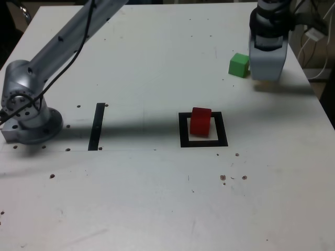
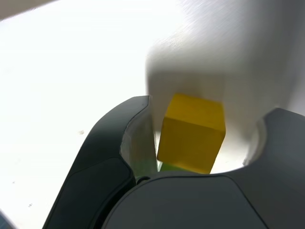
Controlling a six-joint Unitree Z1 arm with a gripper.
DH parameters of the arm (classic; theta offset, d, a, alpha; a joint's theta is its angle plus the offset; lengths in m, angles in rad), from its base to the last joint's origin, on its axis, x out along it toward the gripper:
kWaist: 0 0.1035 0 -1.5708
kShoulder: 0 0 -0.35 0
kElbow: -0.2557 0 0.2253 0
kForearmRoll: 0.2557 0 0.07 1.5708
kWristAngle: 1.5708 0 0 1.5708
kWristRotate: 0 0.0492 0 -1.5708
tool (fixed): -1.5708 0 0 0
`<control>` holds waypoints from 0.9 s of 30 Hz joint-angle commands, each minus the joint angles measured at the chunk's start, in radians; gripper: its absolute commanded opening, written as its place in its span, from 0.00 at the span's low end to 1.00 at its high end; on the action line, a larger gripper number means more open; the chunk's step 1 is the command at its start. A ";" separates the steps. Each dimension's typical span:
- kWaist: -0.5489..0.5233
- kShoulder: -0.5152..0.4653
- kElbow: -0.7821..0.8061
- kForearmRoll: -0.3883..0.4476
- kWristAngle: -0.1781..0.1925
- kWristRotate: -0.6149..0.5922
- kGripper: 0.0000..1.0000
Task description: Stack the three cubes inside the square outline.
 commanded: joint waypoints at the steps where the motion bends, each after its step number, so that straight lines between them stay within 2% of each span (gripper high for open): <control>1: 0.008 0.004 -0.002 -0.004 -0.012 -0.004 0.62; 4: 0.014 0.004 0.000 -0.003 -0.023 -0.005 0.60; 10: 0.024 0.011 0.002 -0.006 -0.064 -0.028 0.45; 13: 0.025 0.011 0.003 -0.006 -0.074 -0.049 0.40; 27: 0.024 -0.001 0.008 0.008 -0.074 -0.085 0.38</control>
